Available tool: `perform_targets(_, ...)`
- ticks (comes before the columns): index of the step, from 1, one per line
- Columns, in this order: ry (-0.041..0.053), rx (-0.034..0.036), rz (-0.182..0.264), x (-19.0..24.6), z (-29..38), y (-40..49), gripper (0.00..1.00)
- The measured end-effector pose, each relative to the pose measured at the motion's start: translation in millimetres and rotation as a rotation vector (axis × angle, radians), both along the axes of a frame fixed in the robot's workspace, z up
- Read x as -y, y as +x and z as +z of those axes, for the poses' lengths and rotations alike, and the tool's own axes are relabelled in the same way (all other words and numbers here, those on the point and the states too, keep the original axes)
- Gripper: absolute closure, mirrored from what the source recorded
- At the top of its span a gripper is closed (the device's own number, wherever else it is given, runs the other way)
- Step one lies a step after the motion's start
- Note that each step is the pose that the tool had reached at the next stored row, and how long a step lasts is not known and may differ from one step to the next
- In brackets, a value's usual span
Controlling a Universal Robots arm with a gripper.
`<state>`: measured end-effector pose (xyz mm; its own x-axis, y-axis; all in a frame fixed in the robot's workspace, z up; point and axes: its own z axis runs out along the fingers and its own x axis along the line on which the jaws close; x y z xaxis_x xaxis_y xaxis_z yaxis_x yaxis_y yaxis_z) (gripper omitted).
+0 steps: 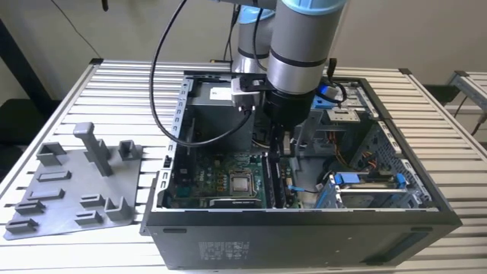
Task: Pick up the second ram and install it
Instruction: 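Press down the second ram until it locks into place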
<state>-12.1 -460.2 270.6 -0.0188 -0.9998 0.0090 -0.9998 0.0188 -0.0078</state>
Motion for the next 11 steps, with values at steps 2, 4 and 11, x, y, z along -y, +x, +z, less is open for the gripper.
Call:
perform_targets(2, 0.0000, 0.0000, 0.000, 0.0, 2.1, 0.0, 0.89)
perform_targets(4, 0.0002, 0.0001, 0.000, 0.0, 2.6, 0.0, 0.89)
perform_targets(11, -0.0001, 0.0000, 0.000, 0.0, 3.8, 0.0, 0.89)
